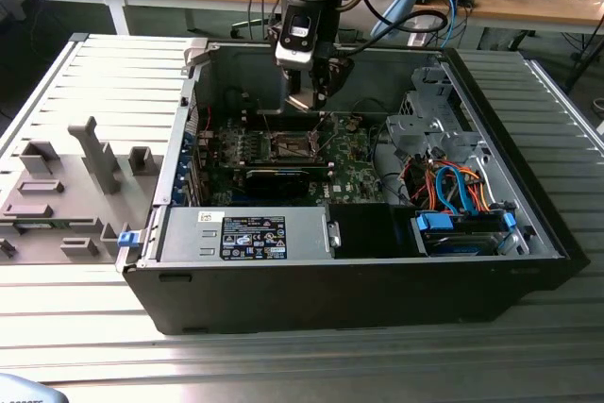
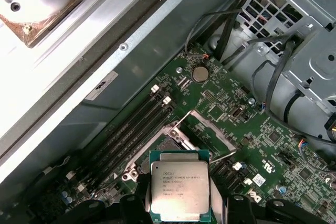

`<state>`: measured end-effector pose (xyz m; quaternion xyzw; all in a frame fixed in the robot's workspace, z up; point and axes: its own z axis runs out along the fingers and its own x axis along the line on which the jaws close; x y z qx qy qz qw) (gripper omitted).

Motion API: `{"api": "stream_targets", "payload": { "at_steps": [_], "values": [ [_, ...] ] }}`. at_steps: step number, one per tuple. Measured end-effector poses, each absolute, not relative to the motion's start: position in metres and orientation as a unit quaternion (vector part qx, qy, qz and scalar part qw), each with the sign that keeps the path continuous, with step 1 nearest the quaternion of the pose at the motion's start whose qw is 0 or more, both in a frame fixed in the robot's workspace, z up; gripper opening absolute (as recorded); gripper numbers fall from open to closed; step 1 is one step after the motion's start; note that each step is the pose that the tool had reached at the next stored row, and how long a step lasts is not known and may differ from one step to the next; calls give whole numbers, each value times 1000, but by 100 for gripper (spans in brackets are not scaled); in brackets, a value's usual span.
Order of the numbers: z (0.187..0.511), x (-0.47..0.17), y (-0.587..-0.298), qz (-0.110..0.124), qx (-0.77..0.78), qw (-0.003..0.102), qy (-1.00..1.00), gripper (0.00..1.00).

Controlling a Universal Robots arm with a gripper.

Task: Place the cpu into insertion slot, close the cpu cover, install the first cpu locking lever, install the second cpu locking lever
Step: 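Place the cpu into insertion slot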

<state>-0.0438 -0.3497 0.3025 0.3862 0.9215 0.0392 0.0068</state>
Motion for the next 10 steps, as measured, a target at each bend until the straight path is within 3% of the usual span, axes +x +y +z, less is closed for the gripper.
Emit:
{"api": "stream_targets", "payload": {
  "at_steps": [10],
  "values": [
    [302, -44, -350, 39, 394, 7, 918, 54]
  ]
}}
